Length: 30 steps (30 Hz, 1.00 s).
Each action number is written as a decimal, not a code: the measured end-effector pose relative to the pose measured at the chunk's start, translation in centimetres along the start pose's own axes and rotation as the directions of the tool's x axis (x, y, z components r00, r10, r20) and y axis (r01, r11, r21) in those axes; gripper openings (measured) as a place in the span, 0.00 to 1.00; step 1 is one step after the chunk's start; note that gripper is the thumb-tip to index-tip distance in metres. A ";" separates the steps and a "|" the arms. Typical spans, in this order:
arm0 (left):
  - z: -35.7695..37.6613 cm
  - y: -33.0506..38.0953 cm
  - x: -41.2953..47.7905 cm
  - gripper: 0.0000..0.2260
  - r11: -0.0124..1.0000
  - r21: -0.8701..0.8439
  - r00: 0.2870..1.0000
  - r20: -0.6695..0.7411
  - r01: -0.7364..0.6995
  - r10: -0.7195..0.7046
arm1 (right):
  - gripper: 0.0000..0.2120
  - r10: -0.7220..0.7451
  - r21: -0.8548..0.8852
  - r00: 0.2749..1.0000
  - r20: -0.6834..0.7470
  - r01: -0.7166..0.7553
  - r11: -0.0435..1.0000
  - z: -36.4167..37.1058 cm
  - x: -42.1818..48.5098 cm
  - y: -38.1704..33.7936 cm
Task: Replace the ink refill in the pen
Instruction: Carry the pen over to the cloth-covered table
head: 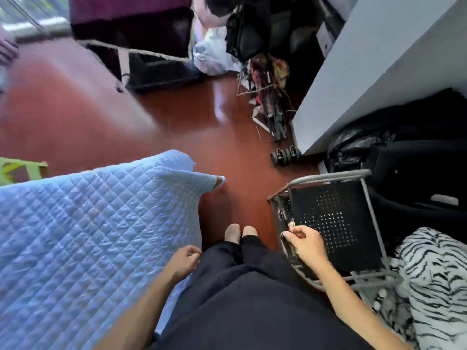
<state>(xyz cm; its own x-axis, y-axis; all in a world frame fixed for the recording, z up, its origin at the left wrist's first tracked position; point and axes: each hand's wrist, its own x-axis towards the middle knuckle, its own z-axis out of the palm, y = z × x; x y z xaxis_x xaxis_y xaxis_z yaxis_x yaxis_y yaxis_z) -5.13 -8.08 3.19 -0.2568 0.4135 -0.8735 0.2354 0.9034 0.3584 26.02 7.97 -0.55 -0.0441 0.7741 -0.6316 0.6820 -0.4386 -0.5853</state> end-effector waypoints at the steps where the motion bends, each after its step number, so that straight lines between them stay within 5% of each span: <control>1: -0.2 -0.6 -0.5 0.09 1.000 -0.024 1.000 -0.009 0.012 -0.013 | 0.08 -0.021 -0.007 0.999 0.042 0.021 1.000 0.1 -0.1 -0.6; 5: 0.2 -3.1 -1.9 0.15 0.982 -0.165 0.992 -0.066 0.093 -0.105 | 0.10 -0.075 0.009 0.981 0.179 0.075 0.997 0.4 0.1 -2.5; 8: 1.2 -4.7 -2.3 0.10 0.942 -0.288 0.975 -0.087 0.173 -0.206 | 0.09 -0.091 0.050 0.969 0.231 0.081 0.995 0.5 0.8 -3.1; 13: 1.9 -4.6 -2.1 0.09 0.896 -0.422 0.968 -0.133 0.139 -0.213 | 0.11 -0.109 0.108 0.953 0.281 0.082 0.991 0.6 3.0 -5.1; 24: -2.6 -5.0 0.8 0.13 0.871 -0.417 0.936 -0.111 0.260 -0.333 | 0.08 -0.046 0.160 0.947 0.317 -0.006 0.987 4.0 9.0 -14.2; 30: -11.3 -0.7 7.3 0.15 0.938 -0.295 0.962 -0.145 0.183 -0.233 | 0.07 -0.029 0.199 0.965 0.260 -0.024 0.980 5.9 13.6 -23.0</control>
<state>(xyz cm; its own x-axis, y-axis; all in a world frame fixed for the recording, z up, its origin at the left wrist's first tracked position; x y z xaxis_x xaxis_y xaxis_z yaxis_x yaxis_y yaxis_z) -17.79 -4.43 0.27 -0.4376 0.2039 -0.8758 -0.1022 0.9564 0.2737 5.42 25.92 1.31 -0.2523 0.6413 -0.7246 0.5243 -0.5388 -0.6594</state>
